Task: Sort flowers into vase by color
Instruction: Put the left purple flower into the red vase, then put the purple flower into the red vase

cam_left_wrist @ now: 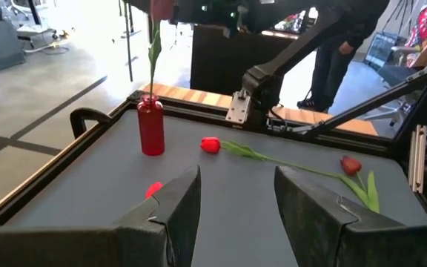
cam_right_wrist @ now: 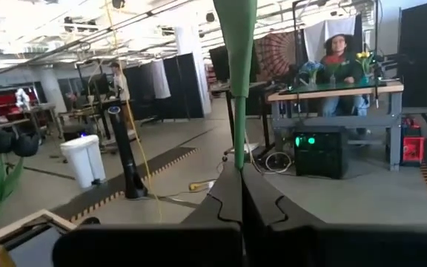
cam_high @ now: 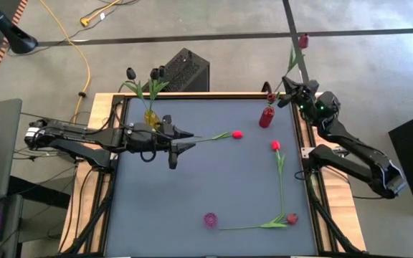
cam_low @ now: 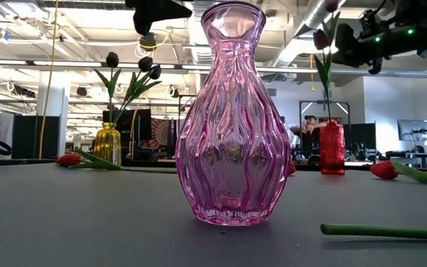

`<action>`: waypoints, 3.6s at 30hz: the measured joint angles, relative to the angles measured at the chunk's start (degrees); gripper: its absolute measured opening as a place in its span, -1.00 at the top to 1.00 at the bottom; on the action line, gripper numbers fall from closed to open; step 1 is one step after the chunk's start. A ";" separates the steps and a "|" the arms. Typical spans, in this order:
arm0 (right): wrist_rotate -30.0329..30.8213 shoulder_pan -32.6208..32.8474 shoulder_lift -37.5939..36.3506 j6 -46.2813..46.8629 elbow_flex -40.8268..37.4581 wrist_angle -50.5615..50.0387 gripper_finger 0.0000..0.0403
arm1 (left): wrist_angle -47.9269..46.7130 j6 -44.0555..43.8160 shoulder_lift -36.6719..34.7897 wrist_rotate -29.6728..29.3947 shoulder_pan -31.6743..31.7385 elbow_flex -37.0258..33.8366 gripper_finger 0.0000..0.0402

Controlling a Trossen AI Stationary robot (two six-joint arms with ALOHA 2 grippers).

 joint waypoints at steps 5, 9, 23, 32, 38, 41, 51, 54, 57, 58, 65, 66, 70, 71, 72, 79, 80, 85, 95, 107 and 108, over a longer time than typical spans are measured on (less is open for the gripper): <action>-0.90 -2.03 -1.64 0.01 0.00 -2.19 0.92 | 0.61 -1.04 0.00 0.00 0.00 -1.99 0.20; -5.68 -3.91 -3.57 0.66 0.00 -3.50 0.92 | 0.46 -1.87 0.00 -0.07 0.00 -2.85 0.20; -11.14 -4.35 -9.53 2.38 -6.59 -2.93 0.92 | 3.16 -0.28 -0.02 0.13 0.00 -2.88 0.20; -11.10 -4.41 -10.29 3.00 -9.49 -1.12 0.92 | 3.16 -0.52 -0.02 0.10 0.00 -2.88 0.20; -11.05 -4.37 -10.32 2.52 -11.26 0.28 0.92 | 3.16 -0.57 -0.04 0.07 0.00 -2.88 0.20; -10.96 -4.37 -10.26 1.90 -11.34 0.06 0.92 | 3.16 -0.57 -0.04 0.04 0.00 -2.88 0.20; -11.00 -4.32 -10.28 1.96 -11.34 -1.82 0.85 | 3.14 -0.50 -0.04 0.07 0.00 -2.88 0.20; -11.03 -4.35 -10.28 1.98 -11.32 -3.76 0.76 | 3.14 -0.48 -0.04 0.50 0.00 -2.88 0.20; -11.03 -4.35 -10.28 1.78 -11.32 -5.24 0.70 | 3.14 -0.48 -0.04 0.59 0.01 -2.88 0.20; -11.05 -4.33 -10.26 1.61 -11.32 -5.48 0.69 | 3.14 -0.48 -0.04 0.59 0.00 -2.88 0.20; -11.10 -4.34 -10.28 1.46 -11.32 -5.89 0.61 | 3.14 -0.48 -0.04 0.61 0.01 -2.88 0.20; -11.10 -4.34 -10.28 1.45 -11.32 -5.95 0.59 | 3.14 -0.48 -0.04 0.61 0.02 -2.88 0.20; -11.23 -4.32 -10.28 1.44 -11.26 -7.22 0.48 | 3.14 -0.47 -0.04 0.63 0.02 -2.88 0.20; -11.38 -4.33 -10.28 1.43 -11.26 -7.83 0.45 | 3.14 -0.46 -0.04 0.63 0.01 -2.88 0.20; -11.73 -4.33 -10.28 1.42 -11.26 -8.42 0.41 | 3.14 -0.46 -0.04 0.63 0.01 -2.88 0.20; -15.96 -4.30 -10.28 1.37 -11.23 -11.94 0.17 | 3.14 0.02 -0.04 0.66 0.01 -2.86 0.20; -16.61 -4.32 -10.28 1.37 -11.23 -12.47 0.14 | 3.14 0.25 -0.04 0.66 0.00 -2.86 0.20; -19.40 -4.30 -10.28 0.12 -10.01 -17.51 0.06 | 3.06 0.58 -0.04 0.73 0.02 -2.86 0.20; -19.75 -2.60 -10.28 -7.68 -0.09 -40.60 0.08 | 2.95 1.53 -0.07 4.74 0.00 -2.86 0.20; -19.69 5.12 -9.17 -7.60 2.99 -47.47 0.09 | 2.60 1.55 -0.07 9.34 0.02 -2.86 0.20; -19.74 6.18 -8.72 -7.62 2.99 -47.48 0.09 | 2.60 1.53 -0.07 10.03 0.02 -2.86 0.20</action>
